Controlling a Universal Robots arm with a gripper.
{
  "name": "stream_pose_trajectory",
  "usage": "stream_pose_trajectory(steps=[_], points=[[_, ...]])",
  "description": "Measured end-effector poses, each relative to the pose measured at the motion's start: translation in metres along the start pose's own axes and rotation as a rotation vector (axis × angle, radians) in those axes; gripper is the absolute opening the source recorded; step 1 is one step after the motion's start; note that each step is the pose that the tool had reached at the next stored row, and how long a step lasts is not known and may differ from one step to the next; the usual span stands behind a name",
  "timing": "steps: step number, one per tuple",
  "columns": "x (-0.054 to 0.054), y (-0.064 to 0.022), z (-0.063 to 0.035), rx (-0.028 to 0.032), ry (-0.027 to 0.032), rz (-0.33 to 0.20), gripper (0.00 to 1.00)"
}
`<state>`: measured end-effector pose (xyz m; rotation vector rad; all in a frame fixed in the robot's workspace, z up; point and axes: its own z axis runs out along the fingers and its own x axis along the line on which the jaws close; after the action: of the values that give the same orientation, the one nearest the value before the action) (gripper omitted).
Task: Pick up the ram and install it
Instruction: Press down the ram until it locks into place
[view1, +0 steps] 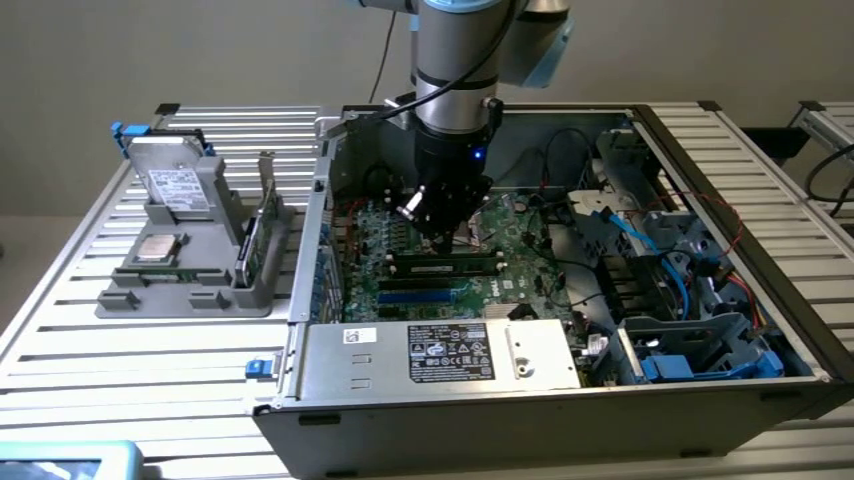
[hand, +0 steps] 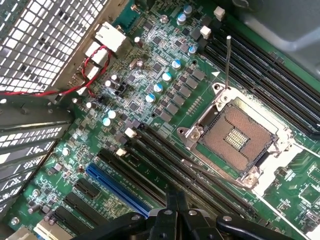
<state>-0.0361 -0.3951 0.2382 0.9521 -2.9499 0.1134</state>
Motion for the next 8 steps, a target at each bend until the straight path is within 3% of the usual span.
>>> stream_pose_trajectory(steps=[8], points=[[0.0, 0.0, 0.0, 0.0001, -0.0029, 0.093, 0.11]])
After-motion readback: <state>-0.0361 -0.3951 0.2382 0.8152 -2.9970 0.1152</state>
